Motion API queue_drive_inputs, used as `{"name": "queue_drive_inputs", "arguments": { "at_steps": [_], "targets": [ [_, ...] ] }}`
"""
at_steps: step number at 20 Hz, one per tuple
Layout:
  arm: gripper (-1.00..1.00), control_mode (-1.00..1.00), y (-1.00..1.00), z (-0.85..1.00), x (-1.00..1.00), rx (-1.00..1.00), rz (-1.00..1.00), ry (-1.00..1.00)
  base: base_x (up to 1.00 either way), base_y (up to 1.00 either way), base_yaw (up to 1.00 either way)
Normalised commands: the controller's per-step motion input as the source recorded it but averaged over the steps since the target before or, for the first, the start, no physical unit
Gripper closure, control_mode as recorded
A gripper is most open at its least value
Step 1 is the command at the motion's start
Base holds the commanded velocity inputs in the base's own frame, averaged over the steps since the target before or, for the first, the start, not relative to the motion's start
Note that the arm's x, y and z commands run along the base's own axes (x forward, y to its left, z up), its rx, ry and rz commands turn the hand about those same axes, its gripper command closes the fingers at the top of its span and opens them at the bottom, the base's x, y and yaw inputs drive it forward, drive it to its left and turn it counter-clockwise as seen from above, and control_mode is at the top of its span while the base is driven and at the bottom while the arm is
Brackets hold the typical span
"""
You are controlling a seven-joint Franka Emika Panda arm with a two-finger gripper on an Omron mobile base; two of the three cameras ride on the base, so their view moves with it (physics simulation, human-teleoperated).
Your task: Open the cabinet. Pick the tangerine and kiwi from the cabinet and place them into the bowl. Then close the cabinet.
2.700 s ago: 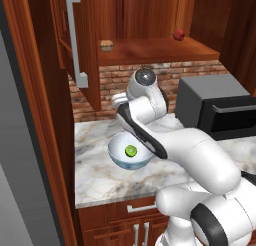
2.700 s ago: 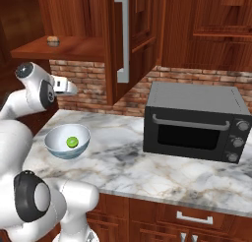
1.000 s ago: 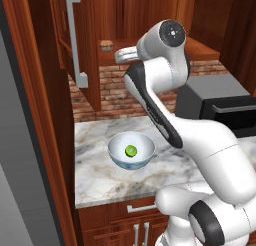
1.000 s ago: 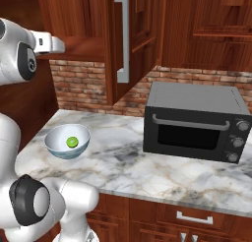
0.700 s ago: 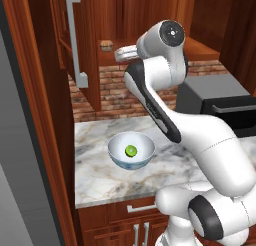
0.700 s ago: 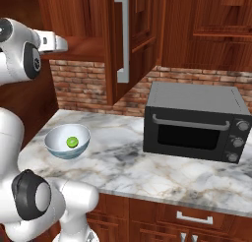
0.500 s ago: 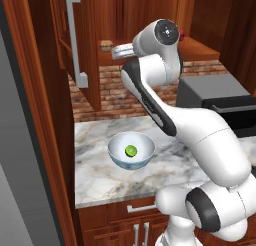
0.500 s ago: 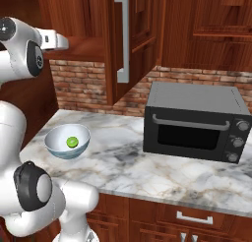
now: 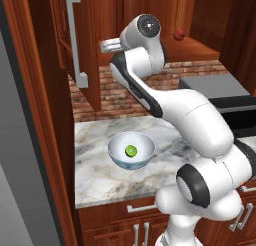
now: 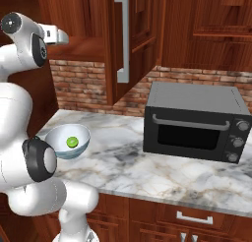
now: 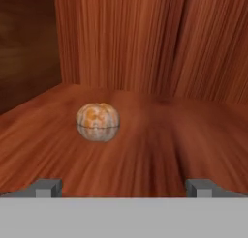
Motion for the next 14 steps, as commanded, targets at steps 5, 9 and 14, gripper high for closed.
{"name": "queue_drive_inputs", "arguments": {
  "at_steps": [5, 9, 14],
  "targets": [
    [-1.0, -1.0, 0.19, 0.0, 0.51, 0.01, 0.0, 0.06, 0.0, 0.0, 0.0],
    [-1.0, -1.0, 0.12, 0.0, 0.46, 0.02, 0.0, 0.06, 0.0, 0.0, 0.0],
    [-1.0, -1.0, 0.16, 0.0, 0.51, 0.02, 0.0, 0.05, 0.0, 0.0, 0.0]
  ]
}}
